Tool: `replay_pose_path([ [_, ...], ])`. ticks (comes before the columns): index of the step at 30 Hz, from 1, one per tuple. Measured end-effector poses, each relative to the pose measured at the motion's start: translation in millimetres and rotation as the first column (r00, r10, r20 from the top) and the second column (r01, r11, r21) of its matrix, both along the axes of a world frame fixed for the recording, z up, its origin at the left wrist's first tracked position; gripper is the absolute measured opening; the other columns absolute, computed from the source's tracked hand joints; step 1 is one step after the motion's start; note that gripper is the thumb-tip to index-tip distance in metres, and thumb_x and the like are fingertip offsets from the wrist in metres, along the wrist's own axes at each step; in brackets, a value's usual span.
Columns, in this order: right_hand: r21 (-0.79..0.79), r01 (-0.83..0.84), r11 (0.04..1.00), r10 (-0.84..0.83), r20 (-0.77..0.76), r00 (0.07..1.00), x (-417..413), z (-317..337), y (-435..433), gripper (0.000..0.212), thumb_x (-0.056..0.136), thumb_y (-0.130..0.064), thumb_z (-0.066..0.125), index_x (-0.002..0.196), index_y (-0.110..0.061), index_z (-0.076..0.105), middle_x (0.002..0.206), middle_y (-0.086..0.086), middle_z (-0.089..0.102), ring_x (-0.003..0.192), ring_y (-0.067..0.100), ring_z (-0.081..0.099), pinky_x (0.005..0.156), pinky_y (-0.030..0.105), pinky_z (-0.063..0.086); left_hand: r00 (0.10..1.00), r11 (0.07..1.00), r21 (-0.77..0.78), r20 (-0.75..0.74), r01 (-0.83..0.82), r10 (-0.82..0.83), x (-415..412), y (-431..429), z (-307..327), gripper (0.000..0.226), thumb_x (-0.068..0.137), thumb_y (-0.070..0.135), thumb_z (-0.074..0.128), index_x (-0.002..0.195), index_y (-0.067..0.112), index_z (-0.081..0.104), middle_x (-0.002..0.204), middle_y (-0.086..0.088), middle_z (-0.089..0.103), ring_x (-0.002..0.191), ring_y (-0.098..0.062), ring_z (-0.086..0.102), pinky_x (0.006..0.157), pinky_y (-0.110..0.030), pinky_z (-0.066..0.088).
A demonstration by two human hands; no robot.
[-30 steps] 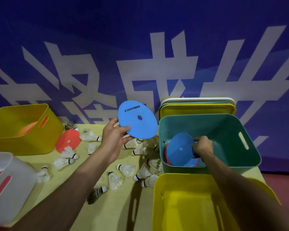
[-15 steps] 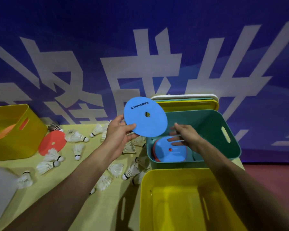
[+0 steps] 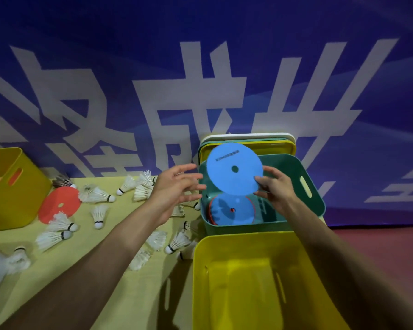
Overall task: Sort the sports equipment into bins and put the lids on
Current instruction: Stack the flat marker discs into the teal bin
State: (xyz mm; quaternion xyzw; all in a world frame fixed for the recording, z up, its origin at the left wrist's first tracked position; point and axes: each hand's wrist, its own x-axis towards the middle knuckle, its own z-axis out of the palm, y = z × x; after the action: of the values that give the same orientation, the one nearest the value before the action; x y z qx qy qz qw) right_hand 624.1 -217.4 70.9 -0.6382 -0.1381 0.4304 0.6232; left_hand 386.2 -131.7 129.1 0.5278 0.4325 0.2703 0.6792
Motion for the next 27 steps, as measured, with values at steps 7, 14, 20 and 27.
replay_pose_path([
  [7, -0.442, 0.018, 0.897, 0.104, 0.25, 0.963, 9, -49, 15, 0.039, 0.086, 0.008, 0.06, 0.121, -0.008, 0.059, 0.113, 0.021, 0.063, 0.066, 0.029, 0.068, 0.046, 0.034, 0.058, 0.997, 0.998, 0.025, -0.062, -0.053, 0.054, -37, 13, -2, 0.024, 0.091, 0.004, 0.058, 0.115, 0.008, 0.063, 0.106, -0.009, 0.072, 0.093, -0.026, 0.072, 0.074, -0.032, 0.059],
  [14, -0.617, -0.063, 0.784, 0.334, 0.334, 0.882, -3, -79, 43, 0.035, 0.089, 0.003, 0.053, 0.123, -0.005, 0.056, 0.102, 0.022, 0.065, 0.079, 0.034, 0.068, 0.065, 0.043, 0.06, 0.988, 0.993, 0.058, -0.112, -0.1, 0.106, -66, 22, -7, 0.023, 0.093, 0.004, 0.055, 0.114, 0.008, 0.064, 0.105, -0.009, 0.072, 0.093, -0.025, 0.072, 0.083, -0.035, 0.057],
  [20, -0.762, -0.149, 0.63, 0.669, 0.436, 0.602, -8, -64, 32, 0.04, 0.092, -0.003, 0.04, 0.131, -0.001, 0.049, 0.128, 0.022, 0.056, 0.117, 0.037, 0.053, 0.092, 0.037, 0.045, 0.99, 0.993, 0.045, -0.09, -0.107, 0.111, -69, 23, -10, 0.021, 0.093, 0.005, 0.056, 0.111, 0.009, 0.064, 0.106, -0.01, 0.072, 0.093, -0.026, 0.071, 0.086, -0.038, 0.056],
  [27, -0.58, -0.136, 0.803, 0.549, 0.631, 0.548, -28, -33, 45, 0.034, 0.094, -0.002, 0.045, 0.125, -0.003, 0.058, 0.127, 0.015, 0.061, 0.114, 0.03, 0.059, 0.1, 0.035, 0.045, 0.995, 0.997, 0.051, -0.077, -0.063, 0.067, -77, 32, -9, 0.02, 0.092, 0.004, 0.057, 0.11, 0.009, 0.065, 0.104, -0.009, 0.073, 0.092, -0.025, 0.072, 0.086, -0.037, 0.056],
])
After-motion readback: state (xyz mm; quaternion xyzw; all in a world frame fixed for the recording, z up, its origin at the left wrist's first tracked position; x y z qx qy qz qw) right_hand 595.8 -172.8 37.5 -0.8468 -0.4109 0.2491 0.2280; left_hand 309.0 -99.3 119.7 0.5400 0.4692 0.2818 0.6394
